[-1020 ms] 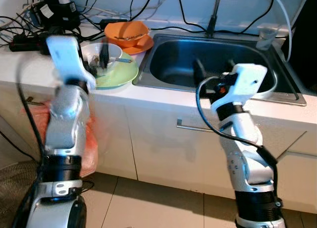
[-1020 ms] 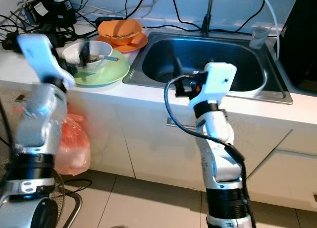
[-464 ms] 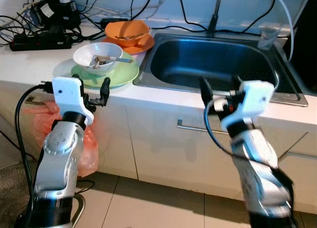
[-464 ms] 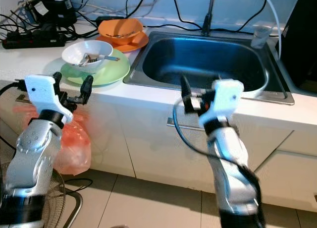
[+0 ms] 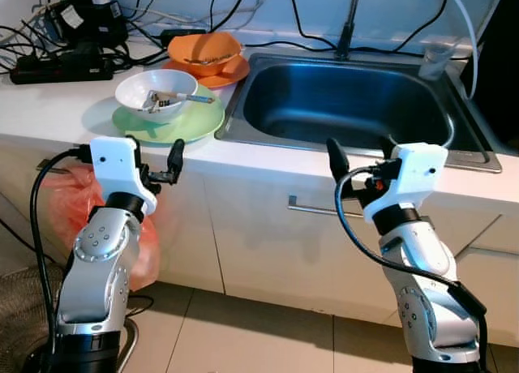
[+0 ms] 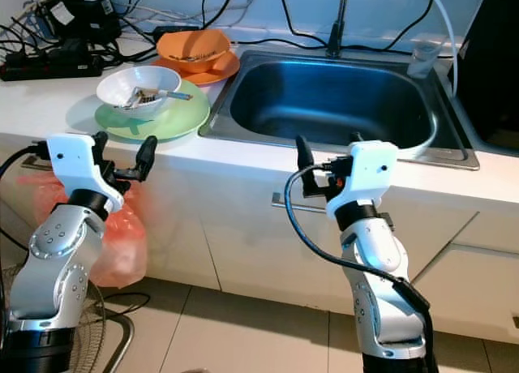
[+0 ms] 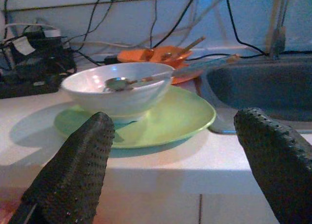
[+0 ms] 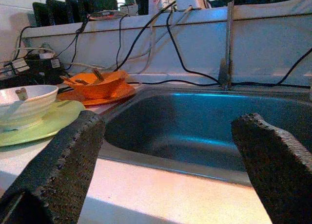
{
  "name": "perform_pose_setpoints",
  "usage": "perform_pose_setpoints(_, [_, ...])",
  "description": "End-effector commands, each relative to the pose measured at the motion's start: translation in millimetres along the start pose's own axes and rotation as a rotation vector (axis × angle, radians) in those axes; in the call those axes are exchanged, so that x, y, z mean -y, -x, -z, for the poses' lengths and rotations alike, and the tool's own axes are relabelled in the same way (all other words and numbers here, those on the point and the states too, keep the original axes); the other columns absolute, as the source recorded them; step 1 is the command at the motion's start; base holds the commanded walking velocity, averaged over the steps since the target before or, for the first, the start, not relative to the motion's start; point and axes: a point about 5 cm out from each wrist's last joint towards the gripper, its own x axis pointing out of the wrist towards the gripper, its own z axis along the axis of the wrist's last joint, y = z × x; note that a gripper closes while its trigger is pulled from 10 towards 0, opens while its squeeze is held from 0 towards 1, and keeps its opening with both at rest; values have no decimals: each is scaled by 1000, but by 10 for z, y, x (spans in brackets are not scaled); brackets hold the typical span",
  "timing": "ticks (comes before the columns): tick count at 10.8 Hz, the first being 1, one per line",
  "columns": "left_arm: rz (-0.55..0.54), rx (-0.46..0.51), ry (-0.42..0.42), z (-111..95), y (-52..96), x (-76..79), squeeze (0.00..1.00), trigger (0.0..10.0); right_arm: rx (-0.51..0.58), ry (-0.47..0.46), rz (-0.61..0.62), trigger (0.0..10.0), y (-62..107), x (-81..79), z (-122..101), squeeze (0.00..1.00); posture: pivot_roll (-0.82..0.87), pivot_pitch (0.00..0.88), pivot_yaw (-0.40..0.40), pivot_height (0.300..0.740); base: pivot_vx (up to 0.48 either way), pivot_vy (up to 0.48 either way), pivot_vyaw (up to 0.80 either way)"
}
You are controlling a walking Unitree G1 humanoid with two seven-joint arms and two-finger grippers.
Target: Kitchen organization
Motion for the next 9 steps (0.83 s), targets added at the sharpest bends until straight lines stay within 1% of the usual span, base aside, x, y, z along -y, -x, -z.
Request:
perform_pose_setpoints(1, [-4, -1, 3, -19, 12, -21, 0, 10000, 12, -6, -11, 10000, -4, -32, -48, 0, 104, 19, 29, 740, 0, 341, 0])
perform_pose_setpoints(3, [-4, -6, 3, -11, -4, -20, 0, 10000, 11, -8, -13, 10000, -9, -40, -48, 0, 101, 19, 28, 740, 0, 339, 0])
perform_pose_setpoints(5, [5, -15, 8, 2, -15, 18, 0, 10000, 15, -9, -12, 10000, -30, -46, -55, 0, 102, 17, 31, 740, 0, 322, 0])
perform_pose_setpoints(9, [19, -22, 11, 6, -88, 52, 0, 10000, 19, -13, -6, 10000, -47, -71, -54, 0, 98, 14, 40, 740, 0, 0, 0])
